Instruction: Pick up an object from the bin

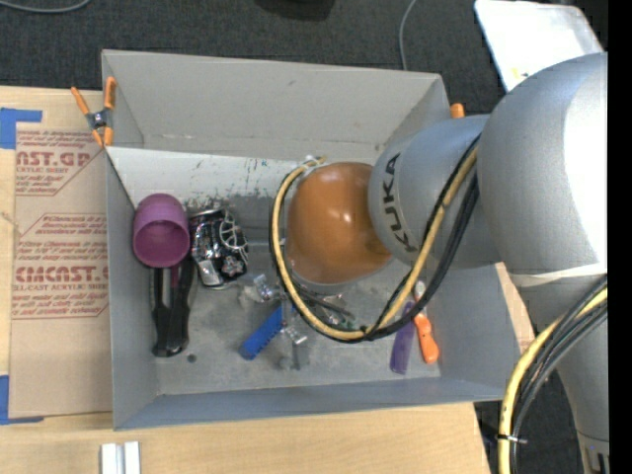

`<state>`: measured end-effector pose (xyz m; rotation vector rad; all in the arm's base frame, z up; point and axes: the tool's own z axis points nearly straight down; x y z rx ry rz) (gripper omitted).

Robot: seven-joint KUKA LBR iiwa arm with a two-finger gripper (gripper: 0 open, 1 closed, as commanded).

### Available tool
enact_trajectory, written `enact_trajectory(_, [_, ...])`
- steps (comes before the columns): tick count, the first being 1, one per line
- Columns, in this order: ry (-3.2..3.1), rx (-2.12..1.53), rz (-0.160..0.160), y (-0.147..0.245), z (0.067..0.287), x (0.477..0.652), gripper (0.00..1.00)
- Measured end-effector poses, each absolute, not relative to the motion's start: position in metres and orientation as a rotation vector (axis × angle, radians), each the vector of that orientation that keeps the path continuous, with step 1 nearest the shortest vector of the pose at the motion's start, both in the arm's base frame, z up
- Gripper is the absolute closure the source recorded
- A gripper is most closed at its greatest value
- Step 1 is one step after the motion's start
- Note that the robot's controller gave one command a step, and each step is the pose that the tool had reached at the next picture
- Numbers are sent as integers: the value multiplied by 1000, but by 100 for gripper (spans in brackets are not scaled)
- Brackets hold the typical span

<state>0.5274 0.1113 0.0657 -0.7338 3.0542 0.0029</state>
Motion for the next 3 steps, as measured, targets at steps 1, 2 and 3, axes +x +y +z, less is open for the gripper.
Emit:
enact_trajectory(1, [3009,-874,1,113,70,531,0])
enact_trajectory(2, [3040,-766,5,113,69,529,0])
enact_trajectory(3, [2995,-899,3,115,72,532,100])
